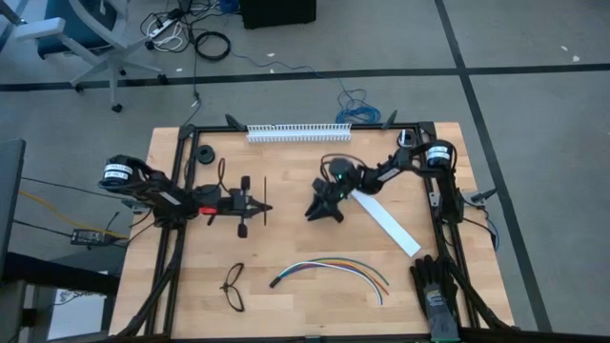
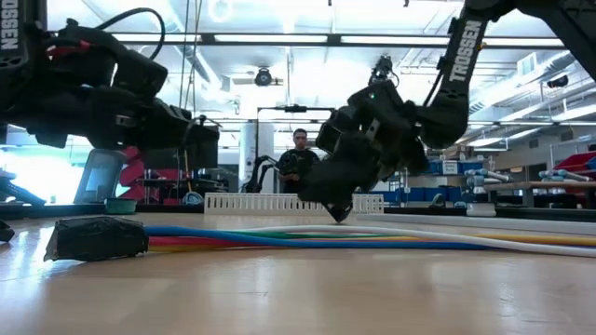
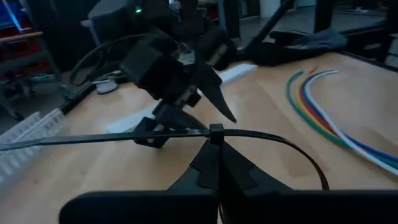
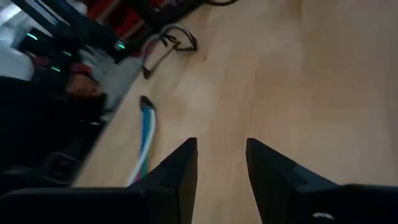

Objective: Ziptie cables
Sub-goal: Wrap the zip tie around the cable wires

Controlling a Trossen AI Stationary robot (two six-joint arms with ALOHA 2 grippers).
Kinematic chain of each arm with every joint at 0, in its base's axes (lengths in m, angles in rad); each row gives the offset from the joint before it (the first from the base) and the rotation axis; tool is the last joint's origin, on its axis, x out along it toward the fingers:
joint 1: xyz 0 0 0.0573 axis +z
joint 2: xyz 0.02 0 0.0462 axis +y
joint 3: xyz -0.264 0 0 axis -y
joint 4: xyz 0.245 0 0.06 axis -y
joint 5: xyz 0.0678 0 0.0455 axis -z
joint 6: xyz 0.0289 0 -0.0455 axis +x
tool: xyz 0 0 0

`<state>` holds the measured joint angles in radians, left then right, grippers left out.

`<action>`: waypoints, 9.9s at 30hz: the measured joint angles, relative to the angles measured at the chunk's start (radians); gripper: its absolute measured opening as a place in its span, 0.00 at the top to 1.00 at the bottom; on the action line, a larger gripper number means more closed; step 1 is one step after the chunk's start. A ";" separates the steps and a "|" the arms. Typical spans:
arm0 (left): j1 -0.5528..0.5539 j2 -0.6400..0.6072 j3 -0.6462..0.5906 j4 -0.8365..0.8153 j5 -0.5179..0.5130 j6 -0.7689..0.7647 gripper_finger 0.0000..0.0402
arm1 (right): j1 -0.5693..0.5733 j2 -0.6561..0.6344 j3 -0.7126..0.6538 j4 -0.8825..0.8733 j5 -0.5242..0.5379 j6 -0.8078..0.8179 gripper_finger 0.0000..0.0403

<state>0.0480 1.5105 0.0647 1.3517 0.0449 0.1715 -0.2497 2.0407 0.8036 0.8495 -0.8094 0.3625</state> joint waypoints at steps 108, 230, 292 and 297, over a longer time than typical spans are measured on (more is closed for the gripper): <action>-0.149 0.000 0.004 -0.085 0.003 -0.145 1.00 | 0.612 0.207 0.551 -0.620 0.855 -0.341 0.96; 0.026 0.021 0.121 -0.306 -0.078 0.213 1.00 | -0.021 -0.019 0.289 -0.283 0.220 -0.244 0.72; 0.044 0.482 0.394 0.007 -0.033 0.225 1.00 | -0.001 -0.145 -0.013 0.018 0.343 0.134 0.73; 0.044 0.482 0.415 0.000 -0.033 0.221 1.00 | -0.001 -0.145 -0.001 0.006 0.343 0.107 0.83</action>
<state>0.0917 1.9926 0.4797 1.3516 0.0116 0.3927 -0.2504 1.8957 0.8028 0.8552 -0.4665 0.4691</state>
